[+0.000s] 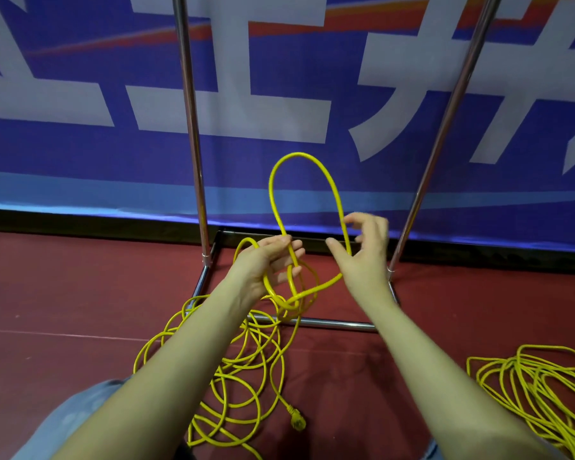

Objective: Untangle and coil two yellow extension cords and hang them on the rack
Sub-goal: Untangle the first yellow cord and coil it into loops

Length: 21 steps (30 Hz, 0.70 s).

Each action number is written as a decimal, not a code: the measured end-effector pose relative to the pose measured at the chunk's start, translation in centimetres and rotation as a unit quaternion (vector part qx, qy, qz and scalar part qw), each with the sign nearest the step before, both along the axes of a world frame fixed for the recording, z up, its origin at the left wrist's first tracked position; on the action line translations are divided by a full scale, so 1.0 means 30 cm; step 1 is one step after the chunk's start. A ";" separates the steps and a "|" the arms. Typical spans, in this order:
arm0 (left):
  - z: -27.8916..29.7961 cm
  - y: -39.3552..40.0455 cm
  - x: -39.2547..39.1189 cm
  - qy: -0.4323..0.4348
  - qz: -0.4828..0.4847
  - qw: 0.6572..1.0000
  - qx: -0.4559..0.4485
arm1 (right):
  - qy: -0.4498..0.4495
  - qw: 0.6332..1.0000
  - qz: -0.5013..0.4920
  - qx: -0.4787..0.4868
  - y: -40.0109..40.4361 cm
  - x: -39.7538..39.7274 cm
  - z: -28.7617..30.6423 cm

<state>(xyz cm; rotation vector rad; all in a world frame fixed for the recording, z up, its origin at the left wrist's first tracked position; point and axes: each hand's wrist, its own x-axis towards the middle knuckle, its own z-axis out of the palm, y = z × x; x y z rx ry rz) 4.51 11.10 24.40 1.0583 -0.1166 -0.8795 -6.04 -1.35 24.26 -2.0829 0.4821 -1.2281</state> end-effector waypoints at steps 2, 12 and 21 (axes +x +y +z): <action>0.011 -0.003 0.004 0.006 0.006 1.000 -0.018 | 0.051 0.994 0.086 0.032 0.023 0.008 -0.002; 0.065 0.005 0.004 0.036 0.000 0.999 -0.035 | 0.282 0.915 0.239 0.162 0.034 0.037 -0.042; -0.009 0.018 0.007 -0.151 -0.082 0.972 0.159 | -0.026 0.865 0.208 0.456 0.006 0.016 0.074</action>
